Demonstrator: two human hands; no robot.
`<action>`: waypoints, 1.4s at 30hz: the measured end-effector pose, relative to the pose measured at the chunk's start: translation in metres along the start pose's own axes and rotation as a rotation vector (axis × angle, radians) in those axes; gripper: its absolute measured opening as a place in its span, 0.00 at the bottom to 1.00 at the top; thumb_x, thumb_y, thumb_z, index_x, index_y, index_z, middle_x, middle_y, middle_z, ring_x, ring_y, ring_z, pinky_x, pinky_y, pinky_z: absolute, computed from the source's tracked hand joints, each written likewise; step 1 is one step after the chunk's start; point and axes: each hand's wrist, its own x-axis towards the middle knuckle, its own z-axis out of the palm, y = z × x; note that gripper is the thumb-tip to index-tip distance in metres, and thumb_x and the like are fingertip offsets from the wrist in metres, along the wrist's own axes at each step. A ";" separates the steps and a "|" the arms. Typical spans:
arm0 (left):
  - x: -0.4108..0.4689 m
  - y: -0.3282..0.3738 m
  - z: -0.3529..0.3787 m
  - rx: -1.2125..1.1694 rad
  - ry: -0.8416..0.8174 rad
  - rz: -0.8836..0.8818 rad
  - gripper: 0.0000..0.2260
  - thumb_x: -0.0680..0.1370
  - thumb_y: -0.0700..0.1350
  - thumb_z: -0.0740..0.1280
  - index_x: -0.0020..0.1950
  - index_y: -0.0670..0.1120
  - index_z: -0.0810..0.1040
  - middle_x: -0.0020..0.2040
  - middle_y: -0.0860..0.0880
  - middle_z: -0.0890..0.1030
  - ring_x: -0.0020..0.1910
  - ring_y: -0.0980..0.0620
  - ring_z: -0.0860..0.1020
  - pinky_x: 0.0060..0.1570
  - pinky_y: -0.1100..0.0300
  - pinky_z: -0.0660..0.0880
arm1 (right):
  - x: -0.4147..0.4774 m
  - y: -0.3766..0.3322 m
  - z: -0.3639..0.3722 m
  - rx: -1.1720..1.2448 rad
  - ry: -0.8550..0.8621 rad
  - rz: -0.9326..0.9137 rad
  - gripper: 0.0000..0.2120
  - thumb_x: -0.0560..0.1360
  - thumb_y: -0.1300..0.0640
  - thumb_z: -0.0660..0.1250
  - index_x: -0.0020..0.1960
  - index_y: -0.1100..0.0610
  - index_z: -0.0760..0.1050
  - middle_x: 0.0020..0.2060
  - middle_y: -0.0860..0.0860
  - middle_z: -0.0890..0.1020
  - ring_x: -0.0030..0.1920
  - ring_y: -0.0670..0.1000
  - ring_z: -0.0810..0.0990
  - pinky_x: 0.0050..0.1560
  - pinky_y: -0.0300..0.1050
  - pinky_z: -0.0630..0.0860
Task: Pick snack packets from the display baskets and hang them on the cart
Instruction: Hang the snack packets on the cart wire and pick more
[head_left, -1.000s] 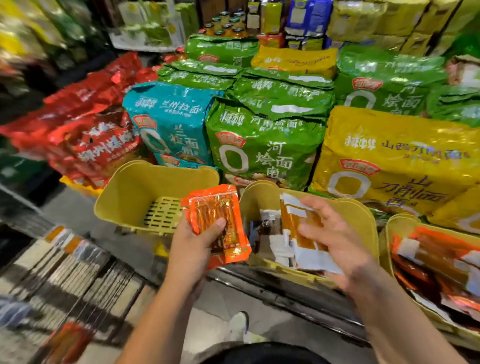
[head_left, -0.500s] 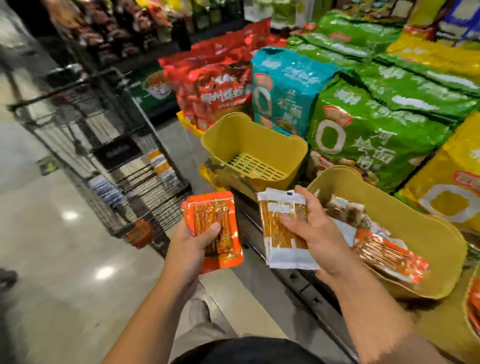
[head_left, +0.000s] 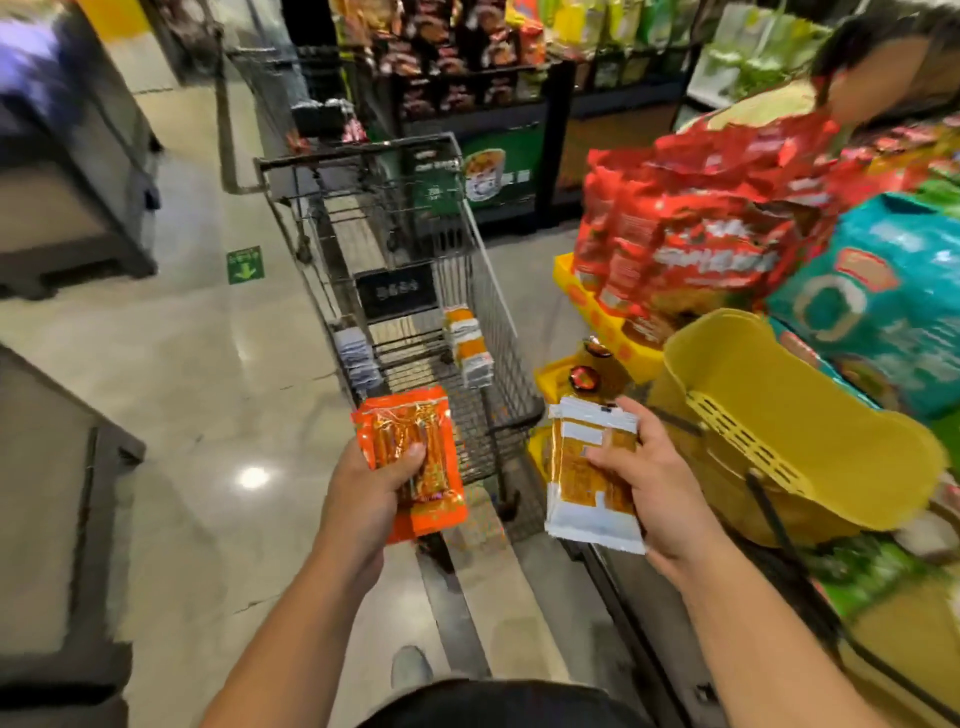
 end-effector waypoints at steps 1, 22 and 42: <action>0.015 0.007 -0.014 0.004 0.013 0.003 0.11 0.79 0.39 0.69 0.61 0.47 0.79 0.52 0.44 0.87 0.51 0.42 0.86 0.48 0.40 0.83 | 0.014 0.002 0.016 -0.004 0.002 0.007 0.32 0.73 0.64 0.73 0.72 0.45 0.68 0.59 0.52 0.84 0.53 0.56 0.86 0.53 0.54 0.81; 0.235 0.040 -0.059 0.236 0.065 -0.111 0.08 0.79 0.46 0.71 0.58 0.54 0.80 0.49 0.55 0.87 0.49 0.54 0.85 0.45 0.57 0.80 | 0.246 0.009 0.145 0.070 -0.052 0.401 0.12 0.77 0.68 0.69 0.59 0.59 0.78 0.49 0.53 0.88 0.51 0.55 0.86 0.59 0.53 0.79; 0.475 0.018 -0.056 0.893 0.382 -0.194 0.12 0.74 0.62 0.71 0.45 0.54 0.82 0.42 0.50 0.84 0.51 0.42 0.81 0.59 0.44 0.73 | 0.485 0.093 0.172 -0.114 0.146 0.674 0.14 0.74 0.73 0.67 0.56 0.60 0.76 0.40 0.59 0.83 0.35 0.57 0.84 0.31 0.47 0.80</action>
